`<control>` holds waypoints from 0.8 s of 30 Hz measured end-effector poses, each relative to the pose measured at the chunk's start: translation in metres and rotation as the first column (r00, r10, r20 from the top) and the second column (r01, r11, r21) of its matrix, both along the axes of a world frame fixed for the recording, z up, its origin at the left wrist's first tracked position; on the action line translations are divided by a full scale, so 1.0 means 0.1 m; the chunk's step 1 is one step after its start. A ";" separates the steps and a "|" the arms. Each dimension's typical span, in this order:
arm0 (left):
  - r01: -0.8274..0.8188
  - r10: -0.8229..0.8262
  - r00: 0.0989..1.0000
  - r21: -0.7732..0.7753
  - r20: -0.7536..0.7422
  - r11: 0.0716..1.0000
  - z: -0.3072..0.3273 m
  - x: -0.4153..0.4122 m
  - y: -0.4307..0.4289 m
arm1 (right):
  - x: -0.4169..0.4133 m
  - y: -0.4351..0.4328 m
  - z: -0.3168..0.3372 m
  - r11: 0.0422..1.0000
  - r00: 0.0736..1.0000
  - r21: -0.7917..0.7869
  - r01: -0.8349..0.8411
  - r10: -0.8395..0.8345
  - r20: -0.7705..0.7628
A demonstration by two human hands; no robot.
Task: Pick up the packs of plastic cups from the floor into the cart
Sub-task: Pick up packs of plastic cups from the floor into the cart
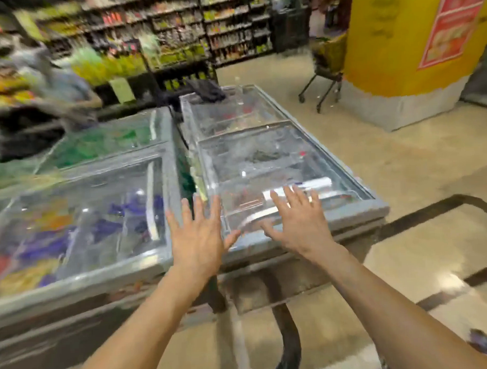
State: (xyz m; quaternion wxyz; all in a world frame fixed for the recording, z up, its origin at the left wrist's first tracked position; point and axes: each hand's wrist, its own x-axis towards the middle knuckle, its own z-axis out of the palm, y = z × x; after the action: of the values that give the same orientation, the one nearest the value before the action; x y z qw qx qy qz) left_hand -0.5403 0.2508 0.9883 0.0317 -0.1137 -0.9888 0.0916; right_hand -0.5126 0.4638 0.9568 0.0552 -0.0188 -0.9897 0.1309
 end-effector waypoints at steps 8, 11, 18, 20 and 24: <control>-0.333 0.330 0.941 -0.023 -0.073 0.943 0.71 0.74 -3.18 | -0.06 -3.08 0.75 0.929 0.936 0.117 -0.350 0.353 -0.003; -0.398 0.397 0.914 -0.003 -0.081 0.917 0.82 1.15 -4.15 | 0.06 -4.15 0.87 0.874 0.880 0.133 -0.468 0.475 -0.024; -0.590 0.592 0.797 0.059 -0.118 0.805 0.85 1.94 -5.76 | 0.40 -6.19 1.00 0.707 0.717 0.171 -0.686 0.697 -0.010; -0.662 0.666 0.738 0.072 -0.108 0.746 0.76 2.13 -6.19 | 0.47 -6.73 0.99 0.646 0.657 0.178 -0.742 0.754 0.002; -0.775 0.777 0.625 0.053 -0.074 0.629 0.50 2.52 -7.04 | 0.55 -7.79 0.81 0.518 0.531 0.160 -0.840 0.846 0.052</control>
State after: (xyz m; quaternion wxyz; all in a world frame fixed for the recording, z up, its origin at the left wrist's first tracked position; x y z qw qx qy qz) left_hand -0.2883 -0.4529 1.0379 0.0344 0.3275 -0.9396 0.0937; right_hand -0.4572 -0.3153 1.0378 0.0022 0.4691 -0.8811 0.0592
